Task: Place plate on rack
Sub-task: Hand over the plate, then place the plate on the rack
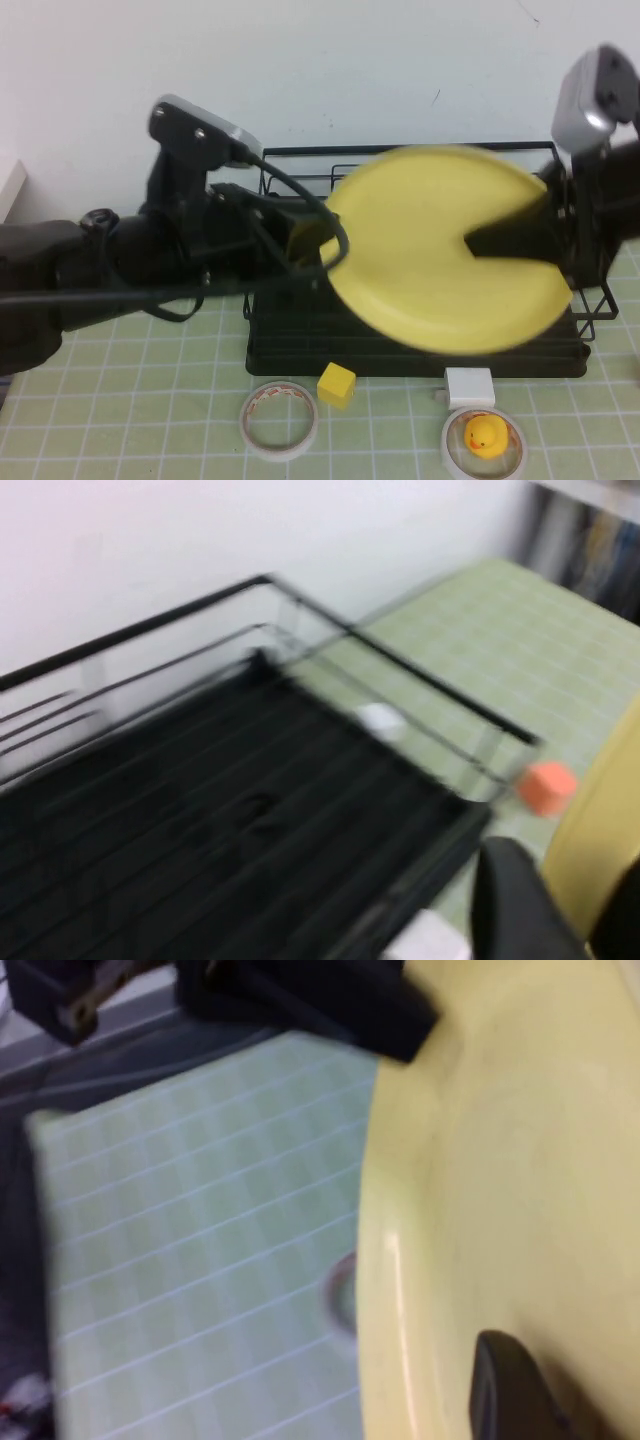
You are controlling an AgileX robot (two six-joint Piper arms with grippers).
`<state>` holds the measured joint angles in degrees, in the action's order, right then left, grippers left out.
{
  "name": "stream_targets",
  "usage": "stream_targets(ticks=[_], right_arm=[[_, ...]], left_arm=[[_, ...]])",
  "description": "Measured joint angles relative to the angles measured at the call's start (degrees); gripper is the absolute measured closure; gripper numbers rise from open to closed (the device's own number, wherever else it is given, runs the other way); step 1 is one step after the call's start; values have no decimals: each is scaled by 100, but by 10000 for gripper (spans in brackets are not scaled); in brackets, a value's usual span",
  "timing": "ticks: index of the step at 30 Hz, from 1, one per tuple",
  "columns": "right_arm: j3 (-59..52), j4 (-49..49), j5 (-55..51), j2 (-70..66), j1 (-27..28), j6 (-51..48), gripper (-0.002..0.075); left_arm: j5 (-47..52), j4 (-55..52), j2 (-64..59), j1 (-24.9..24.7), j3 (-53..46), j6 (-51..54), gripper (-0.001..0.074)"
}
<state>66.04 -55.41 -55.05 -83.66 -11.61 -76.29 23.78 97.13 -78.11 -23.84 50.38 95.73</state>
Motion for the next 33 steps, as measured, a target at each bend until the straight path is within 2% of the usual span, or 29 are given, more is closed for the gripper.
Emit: stream_targets(ticks=[4,10,14,20,22,28,33], right_arm=[[348,0,278,-70,0,-102,552],[1116,213,216,-613,0,-137,568],[1768,445,120,-1203,0,-137,568],[3086,901,-402,-2251,0,-313,569],[3571,998,-522,-2594,0,-336,569],[5278,1050,-655,-3713,0,-372,569],[6449,1003,-856,-4636,0,-301,569]], left_arm=[[-517,35,185,0,0,-287,444],[-1028,58,650,45,-87,-580,402],[-1593,108,1116,45,-491,-882,462],[-2625,185,2144,45,-1730,-988,669],[-2702,207,2553,45,-2181,-1046,707],[-2168,218,3485,45,-3207,-1436,731],[-1493,205,3804,45,-3633,-1483,735]])
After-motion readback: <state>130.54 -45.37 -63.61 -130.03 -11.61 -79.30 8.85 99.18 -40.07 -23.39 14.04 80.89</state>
